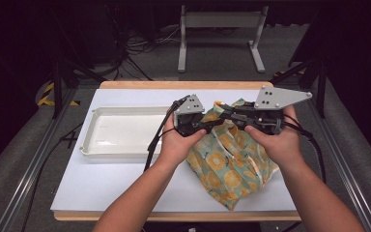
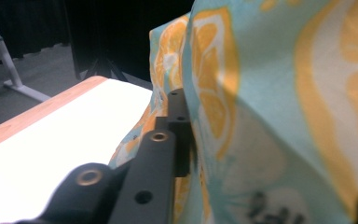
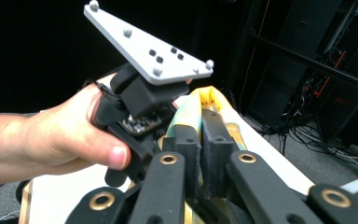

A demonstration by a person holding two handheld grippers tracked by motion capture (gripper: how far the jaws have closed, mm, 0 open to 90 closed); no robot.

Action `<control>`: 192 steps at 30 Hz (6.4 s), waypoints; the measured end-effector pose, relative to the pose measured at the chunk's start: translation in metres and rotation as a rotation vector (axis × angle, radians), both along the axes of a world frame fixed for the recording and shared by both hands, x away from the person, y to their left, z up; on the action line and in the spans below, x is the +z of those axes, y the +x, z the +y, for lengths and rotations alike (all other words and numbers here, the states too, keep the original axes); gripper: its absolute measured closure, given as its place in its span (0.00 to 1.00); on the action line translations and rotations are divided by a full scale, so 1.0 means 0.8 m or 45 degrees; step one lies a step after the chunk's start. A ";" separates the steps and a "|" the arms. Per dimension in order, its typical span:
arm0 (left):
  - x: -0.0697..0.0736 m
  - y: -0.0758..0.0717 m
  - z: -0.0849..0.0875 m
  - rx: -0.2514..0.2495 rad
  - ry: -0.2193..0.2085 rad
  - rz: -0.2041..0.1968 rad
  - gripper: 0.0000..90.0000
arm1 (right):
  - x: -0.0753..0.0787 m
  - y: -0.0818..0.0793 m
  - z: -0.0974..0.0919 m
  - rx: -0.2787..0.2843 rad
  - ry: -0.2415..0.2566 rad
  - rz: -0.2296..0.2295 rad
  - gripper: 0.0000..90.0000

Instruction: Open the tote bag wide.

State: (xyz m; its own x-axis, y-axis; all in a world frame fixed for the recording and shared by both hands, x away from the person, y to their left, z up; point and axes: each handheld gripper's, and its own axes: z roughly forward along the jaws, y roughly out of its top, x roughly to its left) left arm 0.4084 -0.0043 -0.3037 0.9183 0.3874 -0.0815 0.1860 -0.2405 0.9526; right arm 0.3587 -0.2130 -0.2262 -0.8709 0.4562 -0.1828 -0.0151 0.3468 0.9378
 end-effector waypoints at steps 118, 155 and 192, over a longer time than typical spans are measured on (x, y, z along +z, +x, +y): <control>-0.100 0.075 0.050 0.338 0.254 0.185 0.99 | -0.183 0.128 -0.171 -0.524 0.012 0.434 0.99; -0.150 0.083 0.040 0.277 0.479 0.462 0.98 | -0.246 0.123 -0.188 -0.537 -0.126 0.631 0.92; -0.072 0.031 0.041 0.081 0.122 0.121 0.08 | -0.146 0.033 -0.178 -0.348 0.023 0.255 0.35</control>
State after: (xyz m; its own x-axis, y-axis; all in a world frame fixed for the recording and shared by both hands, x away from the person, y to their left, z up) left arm 0.4330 0.0287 -0.3615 0.8816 0.4548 -0.1267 0.2919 -0.3141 0.9034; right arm 0.3851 -0.3552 -0.3427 -0.7337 0.6794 -0.0102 0.2613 0.2960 0.9187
